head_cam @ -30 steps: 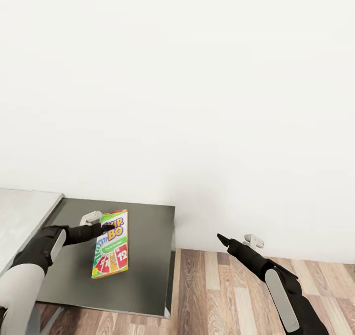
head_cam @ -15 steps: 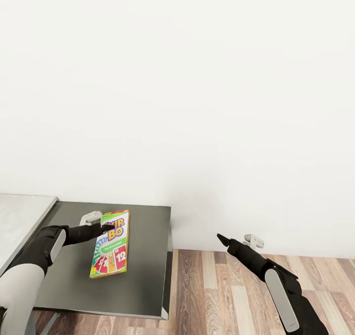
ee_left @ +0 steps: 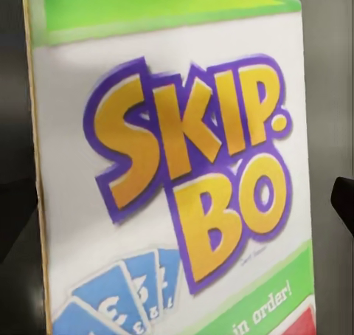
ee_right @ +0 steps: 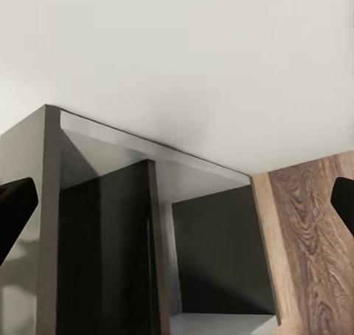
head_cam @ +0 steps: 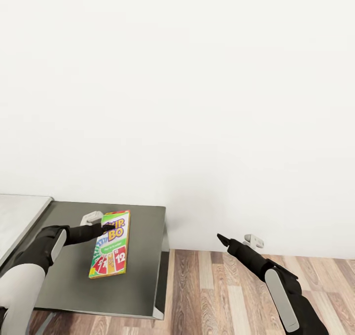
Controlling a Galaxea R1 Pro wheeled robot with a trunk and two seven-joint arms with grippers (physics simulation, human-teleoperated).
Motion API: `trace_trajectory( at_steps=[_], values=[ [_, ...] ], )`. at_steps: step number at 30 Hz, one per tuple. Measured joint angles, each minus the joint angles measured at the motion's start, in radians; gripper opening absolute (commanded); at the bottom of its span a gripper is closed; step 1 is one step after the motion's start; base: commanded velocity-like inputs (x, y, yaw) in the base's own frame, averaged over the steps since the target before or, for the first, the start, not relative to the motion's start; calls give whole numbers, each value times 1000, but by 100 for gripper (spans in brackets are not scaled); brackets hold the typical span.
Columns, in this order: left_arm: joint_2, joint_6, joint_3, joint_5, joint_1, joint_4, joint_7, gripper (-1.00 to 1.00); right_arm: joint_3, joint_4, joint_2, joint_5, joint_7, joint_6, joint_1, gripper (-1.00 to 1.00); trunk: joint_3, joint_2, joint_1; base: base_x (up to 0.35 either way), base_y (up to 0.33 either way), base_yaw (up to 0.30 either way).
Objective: Put all the toys in the child's room - the three board games (two on the bed and one on the table), the two jigsaw puzzles on the table, and the tennis ball on the table - inside the toy box on the table in the child's room.
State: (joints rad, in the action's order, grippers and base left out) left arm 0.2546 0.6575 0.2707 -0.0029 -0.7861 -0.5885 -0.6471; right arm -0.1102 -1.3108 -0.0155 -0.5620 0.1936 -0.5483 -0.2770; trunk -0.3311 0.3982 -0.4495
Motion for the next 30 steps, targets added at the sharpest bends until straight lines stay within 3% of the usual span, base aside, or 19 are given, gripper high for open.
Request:
trace_trajectory(
  at_steps=[7, 12, 15, 25, 30],
  values=[
    [-1, 0, -7, -1, 0, 0, -75, 100, 0, 0, 0, 0, 1, 0, 0, 100, 0, 0, 0, 0, -5, 0],
    [1, -1, -92, -1, 0, 0, -124, 100, 0, 0, 0, 0, 1, -1, 0, 100, 0, 0, 0, 0, 0, 0],
    [0, -1, -115, 0, 0, 0, -129, 100, 0, 0, 0, 0, 1, -1, 0, 100, 0, 0, 0, 0, 0, 0],
    [-1, -1, -126, 2, 0, 0, -134, 100, 0, 0, 0, 0, 1, 0, 0, 100, 0, 0, 0, 0, 0, 0],
    [-2, -2, -127, 1, 0, 0, -168, 100, 0, 1, 0, 0, 0, 0, 0, 100, 0, 0, 0, 0, 0, 0]
  ],
)
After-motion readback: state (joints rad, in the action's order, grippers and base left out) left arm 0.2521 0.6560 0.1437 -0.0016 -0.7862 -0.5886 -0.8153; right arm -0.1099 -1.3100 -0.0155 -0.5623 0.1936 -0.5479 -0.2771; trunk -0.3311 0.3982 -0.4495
